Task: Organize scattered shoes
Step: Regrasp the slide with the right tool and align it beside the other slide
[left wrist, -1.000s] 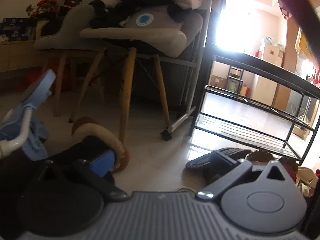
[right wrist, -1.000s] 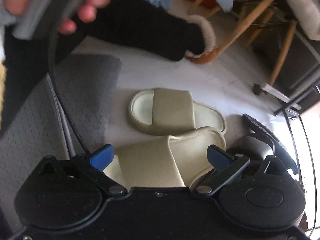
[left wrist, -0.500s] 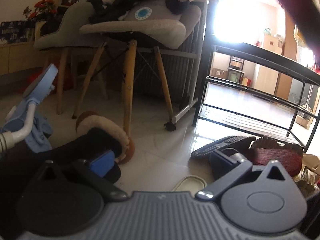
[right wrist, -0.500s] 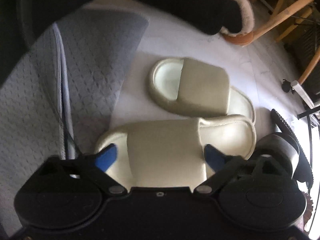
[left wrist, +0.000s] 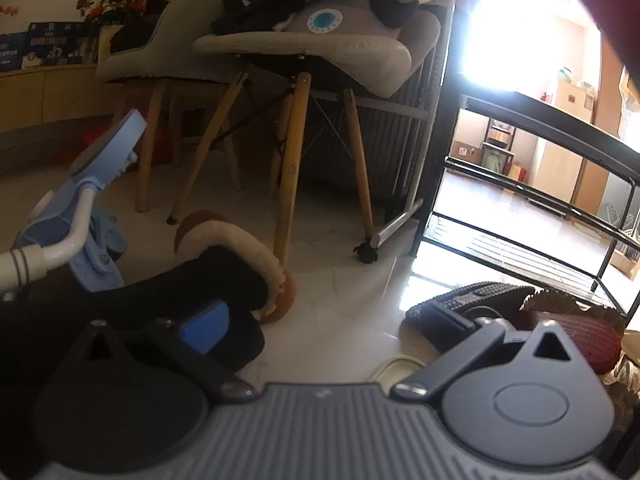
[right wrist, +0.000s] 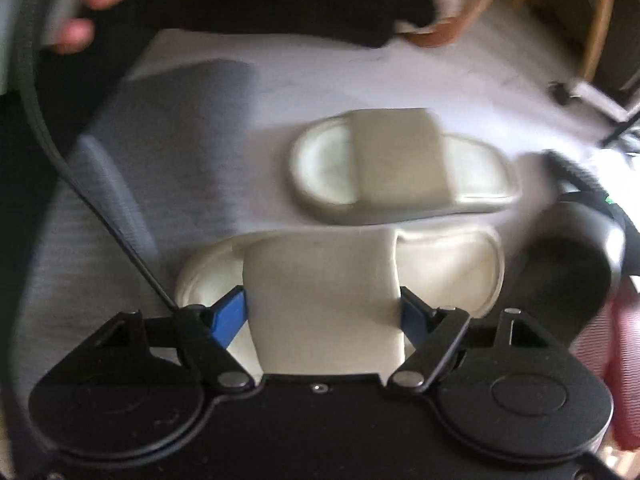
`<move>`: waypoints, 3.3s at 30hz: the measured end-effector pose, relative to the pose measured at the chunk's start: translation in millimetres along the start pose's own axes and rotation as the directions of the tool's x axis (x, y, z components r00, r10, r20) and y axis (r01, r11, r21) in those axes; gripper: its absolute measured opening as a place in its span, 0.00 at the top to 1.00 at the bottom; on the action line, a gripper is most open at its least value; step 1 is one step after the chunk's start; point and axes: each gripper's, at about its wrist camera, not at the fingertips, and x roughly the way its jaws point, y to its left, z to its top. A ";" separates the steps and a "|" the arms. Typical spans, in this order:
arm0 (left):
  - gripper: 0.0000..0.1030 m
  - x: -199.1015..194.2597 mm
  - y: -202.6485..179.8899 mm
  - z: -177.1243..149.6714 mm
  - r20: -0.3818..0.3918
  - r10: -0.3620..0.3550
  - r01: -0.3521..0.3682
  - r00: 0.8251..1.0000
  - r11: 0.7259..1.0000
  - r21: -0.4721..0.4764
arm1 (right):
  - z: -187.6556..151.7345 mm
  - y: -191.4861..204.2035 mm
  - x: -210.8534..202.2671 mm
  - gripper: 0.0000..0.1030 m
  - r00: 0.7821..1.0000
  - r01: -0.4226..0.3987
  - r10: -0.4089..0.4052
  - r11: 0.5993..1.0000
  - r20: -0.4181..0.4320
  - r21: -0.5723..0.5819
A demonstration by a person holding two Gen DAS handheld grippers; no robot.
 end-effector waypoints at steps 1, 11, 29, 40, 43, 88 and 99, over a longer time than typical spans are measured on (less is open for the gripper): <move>0.01 -0.3 0.0 0.0 0.001 -0.001 0.001 1.000 1.000 0.000 | -0.3 1.7 1.0 0.23 1.000 -0.002 0.002 1.000 -0.007 -0.003; 0.01 3.7 5.9 0.7 0.002 0.015 -0.015 1.000 1.000 -0.008 | 28.2 -3.9 25.0 0.23 0.999 0.033 -0.036 0.984 -0.018 -0.173; 0.01 16.7 10.7 0.7 -0.027 0.047 -0.048 0.999 0.999 -0.026 | 33.9 -31.3 38.1 0.24 0.999 0.038 -0.046 0.969 -0.028 -0.243; 0.01 23.5 11.3 0.7 -0.044 0.066 -0.067 0.997 0.997 -0.034 | 43.9 -48.1 53.6 0.24 0.992 0.108 -0.123 0.949 -0.030 -0.297; 0.01 24.7 12.3 0.3 -0.048 0.073 -0.075 0.996 0.997 -0.035 | 45.7 -57.2 56.4 0.23 0.993 0.100 -0.112 0.958 -0.030 -0.270; 0.01 24.2 5.8 24.6 0.013 0.120 -0.120 0.993 0.993 0.004 | -3.0 -137.9 -22.1 0.00 0.917 -0.145 -0.140 0.756 0.374 0.639; 0.01 20.0 -13.3 34.7 0.065 0.103 -0.109 0.993 0.987 0.115 | 4.1 -159.3 -19.7 0.00 0.920 -0.092 -0.307 0.435 0.244 0.895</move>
